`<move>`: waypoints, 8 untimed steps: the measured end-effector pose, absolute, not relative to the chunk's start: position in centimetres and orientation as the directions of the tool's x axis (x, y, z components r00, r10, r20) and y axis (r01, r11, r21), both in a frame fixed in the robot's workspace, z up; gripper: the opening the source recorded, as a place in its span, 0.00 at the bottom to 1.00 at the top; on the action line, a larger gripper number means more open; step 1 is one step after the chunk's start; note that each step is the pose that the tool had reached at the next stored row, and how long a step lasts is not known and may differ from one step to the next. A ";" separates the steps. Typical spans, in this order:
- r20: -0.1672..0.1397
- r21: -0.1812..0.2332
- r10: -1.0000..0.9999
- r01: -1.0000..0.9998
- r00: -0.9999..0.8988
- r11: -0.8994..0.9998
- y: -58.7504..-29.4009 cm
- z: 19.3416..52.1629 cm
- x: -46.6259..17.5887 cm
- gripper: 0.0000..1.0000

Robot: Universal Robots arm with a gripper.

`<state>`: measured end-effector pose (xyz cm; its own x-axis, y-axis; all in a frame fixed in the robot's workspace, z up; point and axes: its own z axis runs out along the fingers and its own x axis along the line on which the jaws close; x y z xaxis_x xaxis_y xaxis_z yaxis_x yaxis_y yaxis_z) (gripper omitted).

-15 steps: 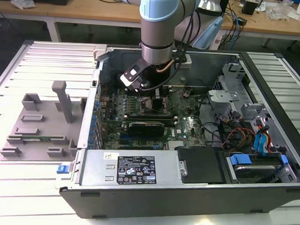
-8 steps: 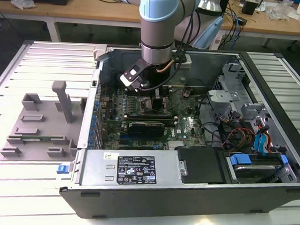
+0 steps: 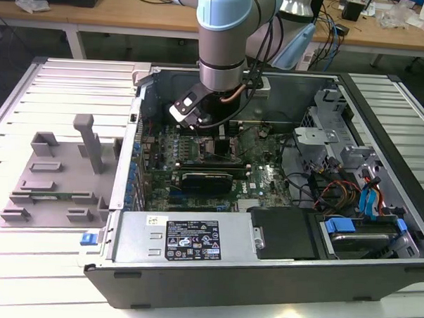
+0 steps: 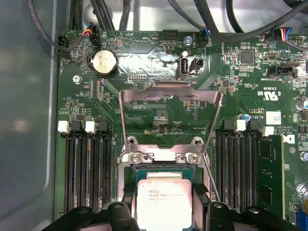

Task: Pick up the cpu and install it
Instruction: 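Place the cpu into insertion slot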

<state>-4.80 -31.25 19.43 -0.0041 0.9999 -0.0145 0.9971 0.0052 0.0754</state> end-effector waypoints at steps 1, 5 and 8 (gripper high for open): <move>-0.014 0.075 1.000 0.997 -0.004 0.005 -31.3 19.4 -4.8 0.55; -0.013 0.076 1.000 0.997 -0.004 0.005 -31.2 19.4 -4.8 0.61; -0.010 0.076 1.000 0.997 -0.004 0.005 -31.2 19.4 -4.8 0.61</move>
<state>-4.80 -31.25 19.41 -0.0040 0.9999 -0.0100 0.9971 0.0047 0.0755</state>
